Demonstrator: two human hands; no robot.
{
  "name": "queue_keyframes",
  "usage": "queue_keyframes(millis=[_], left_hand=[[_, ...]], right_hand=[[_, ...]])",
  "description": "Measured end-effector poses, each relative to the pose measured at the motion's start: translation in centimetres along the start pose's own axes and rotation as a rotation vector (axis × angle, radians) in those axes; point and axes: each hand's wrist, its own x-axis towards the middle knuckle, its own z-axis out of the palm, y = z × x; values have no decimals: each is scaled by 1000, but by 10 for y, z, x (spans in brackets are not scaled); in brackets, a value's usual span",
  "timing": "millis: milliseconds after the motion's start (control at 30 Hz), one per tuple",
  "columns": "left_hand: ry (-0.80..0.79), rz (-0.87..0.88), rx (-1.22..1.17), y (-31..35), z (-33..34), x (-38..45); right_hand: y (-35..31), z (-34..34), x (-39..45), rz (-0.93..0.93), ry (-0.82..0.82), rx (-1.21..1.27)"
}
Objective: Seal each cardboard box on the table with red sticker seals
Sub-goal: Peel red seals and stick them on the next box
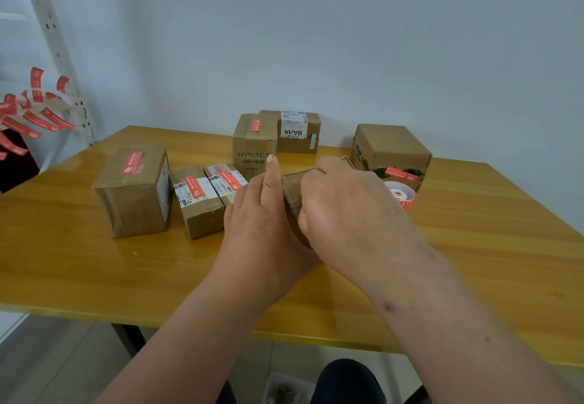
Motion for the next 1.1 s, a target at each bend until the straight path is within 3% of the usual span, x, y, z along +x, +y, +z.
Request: queue_keyframes(millis=[300,367,467,900,1100], left_hand=[[39,1,-55,1,0,-2],[58,-3,-69,0,1,-2],[68,-5,-61,0,2,-1],[38,-24,-69,6,-1,-3],[31,-34,-90,8,-1,-4]], right_hand=[[3,-2,-4,66,-39,-68],[5,-7,-3,150,2,0],[11,-15,-8,193,-103,161],[4,6,-12,170,66,51],[3,-4,-11,122,-79,89]])
